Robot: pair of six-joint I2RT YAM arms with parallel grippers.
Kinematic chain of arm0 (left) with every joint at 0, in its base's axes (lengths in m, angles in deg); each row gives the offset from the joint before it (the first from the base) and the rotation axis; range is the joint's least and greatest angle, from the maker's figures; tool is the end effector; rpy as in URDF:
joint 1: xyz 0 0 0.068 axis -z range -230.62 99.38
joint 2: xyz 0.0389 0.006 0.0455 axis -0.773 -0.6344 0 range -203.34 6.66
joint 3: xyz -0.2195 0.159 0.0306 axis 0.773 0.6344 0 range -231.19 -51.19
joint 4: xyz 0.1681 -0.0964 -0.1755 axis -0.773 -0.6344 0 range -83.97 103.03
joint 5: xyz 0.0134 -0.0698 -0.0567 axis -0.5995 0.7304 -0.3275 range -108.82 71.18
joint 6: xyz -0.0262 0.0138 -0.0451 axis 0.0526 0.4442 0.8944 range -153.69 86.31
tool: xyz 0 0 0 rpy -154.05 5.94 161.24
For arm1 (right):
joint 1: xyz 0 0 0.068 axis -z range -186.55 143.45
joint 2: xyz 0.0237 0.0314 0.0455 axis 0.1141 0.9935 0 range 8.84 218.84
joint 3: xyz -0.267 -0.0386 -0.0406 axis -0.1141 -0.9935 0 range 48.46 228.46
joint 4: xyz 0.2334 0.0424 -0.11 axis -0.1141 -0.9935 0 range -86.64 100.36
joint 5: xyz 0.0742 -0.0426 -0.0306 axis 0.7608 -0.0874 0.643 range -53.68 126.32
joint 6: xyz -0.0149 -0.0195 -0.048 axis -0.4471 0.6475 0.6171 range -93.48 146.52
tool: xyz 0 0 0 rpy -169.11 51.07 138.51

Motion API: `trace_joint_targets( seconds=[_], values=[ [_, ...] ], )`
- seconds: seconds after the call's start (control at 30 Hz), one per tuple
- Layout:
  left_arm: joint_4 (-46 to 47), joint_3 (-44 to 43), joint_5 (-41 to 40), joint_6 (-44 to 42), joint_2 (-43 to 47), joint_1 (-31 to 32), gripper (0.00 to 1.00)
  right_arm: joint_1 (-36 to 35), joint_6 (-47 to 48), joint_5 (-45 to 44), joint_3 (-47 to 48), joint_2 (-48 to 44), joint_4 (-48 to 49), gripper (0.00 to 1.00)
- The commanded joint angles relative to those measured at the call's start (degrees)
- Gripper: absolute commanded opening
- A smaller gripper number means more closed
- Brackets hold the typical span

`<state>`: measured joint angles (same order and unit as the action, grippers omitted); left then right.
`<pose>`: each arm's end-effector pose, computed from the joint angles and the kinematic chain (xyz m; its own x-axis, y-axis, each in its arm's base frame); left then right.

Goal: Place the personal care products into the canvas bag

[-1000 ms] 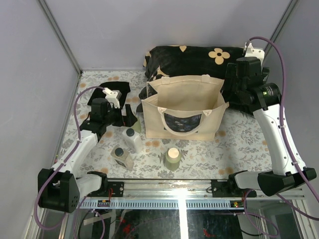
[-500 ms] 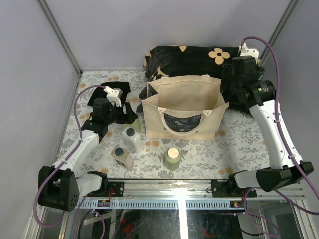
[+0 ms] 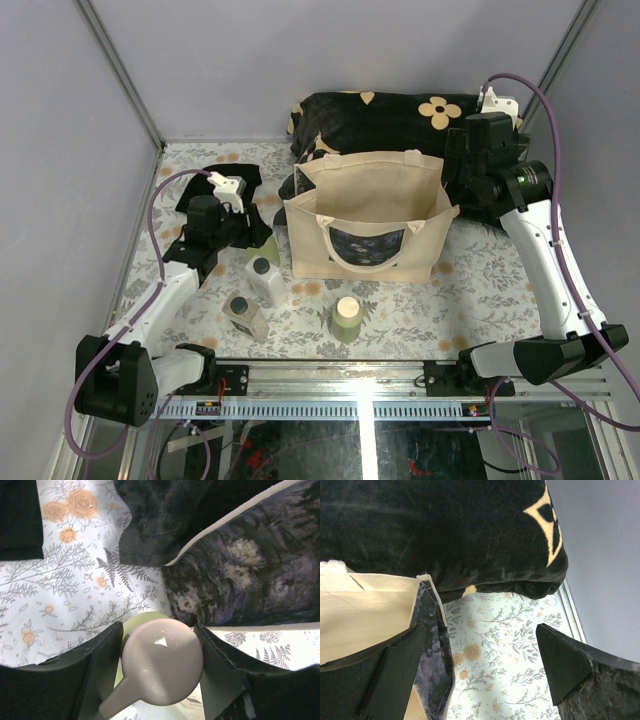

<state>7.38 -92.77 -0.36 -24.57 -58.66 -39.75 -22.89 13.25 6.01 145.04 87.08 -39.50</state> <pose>0.2454 -0.0587 0.2566 -0.5472 -0.0480 -0.8356 0.3677 0.8831 -0.2915 0.2632 0.0584 0.4513 -0.4493 0.0749 -0.8902 0.2807 0.9578 -0.0611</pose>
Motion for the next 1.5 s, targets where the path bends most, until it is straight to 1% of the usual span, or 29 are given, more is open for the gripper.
trace_joint_targets(
  seconds=[0.0,0.2,0.3,0.43,0.6,0.8,0.9,1.1,1.17,1.2,1.27,1.33,1.4,1.47],
  values=[
    [-4.0,-4.0,-3.7,-0.9,2.9,0.3,0.0,-0.2,1.2,1.0,1.5,-0.5,1.1,1.0],
    [-4.8,-6.0,-4.4,-0.2,3.1,0.3,0.0,-0.2,1.1,1.6,1.4,-0.2,1.0,1.0],
    [-7.2,-9.7,-5.7,0.1,3.3,0.2,0.0,-0.2,1.3,2.4,2.0,-0.1,0.4,1.0],
    [-13.6,-20.1,-9.0,-2.2,1.9,0.3,0.0,-0.2,1.7,2.8,2.5,-0.5,-1.2,1.0],
    [-18.9,-33.6,-11.3,-4.1,-0.8,0.2,0.0,-0.2,1.4,7.8,1.7,-3.0,-1.0,1.0],
    [-22.8,-44.9,-11.9,-4.5,-3.4,0.3,0.0,-0.3,-0.7,15.4,-1.0,-4.9,1.5,1.0],
    [-23.8,-49.7,-10.9,-4.7,-4.5,0.2,0.0,-0.3,-1.4,15.0,-1.9,-3.3,-0.1,1.0],
    [-25.8,-59.7,-9.8,-5.1,-7.1,0.4,0.0,-0.3,-2.1,17.2,-9.1,-2.8,2.4,0.89],
    [-26.1,-62.4,-8.7,-4.9,-7.8,0.4,0.0,-0.3,-2.2,18.3,-10.5,-2.2,3.3,0.84],
    [-26.0,-63.5,-7.8,-4.5,-8.1,0.4,0.0,-0.3,-2.1,18.4,-10.9,-1.9,3.5,0.8],
    [-25.5,-64.9,-6.1,-3.8,-8.5,0.4,0.0,-0.3,-1.9,18.4,-11.4,-1.0,3.9,0.63],
    [-24.6,-65.4,-4.4,-2.9,-8.5,0.5,0.0,-0.3,-1.8,18.2,-11.5,-0.5,3.9,0.43],
    [-23.5,-65.2,-3.0,-2.1,-8.4,0.6,0.0,-0.3,-1.8,17.4,-11.4,-0.1,4.2,0.28],
    [-22.2,-64.5,-1.7,-1.4,-8.1,1.0,0.0,-0.3,-1.8,16.5,-11.2,0.0,4.1,0.17]
  ],
)
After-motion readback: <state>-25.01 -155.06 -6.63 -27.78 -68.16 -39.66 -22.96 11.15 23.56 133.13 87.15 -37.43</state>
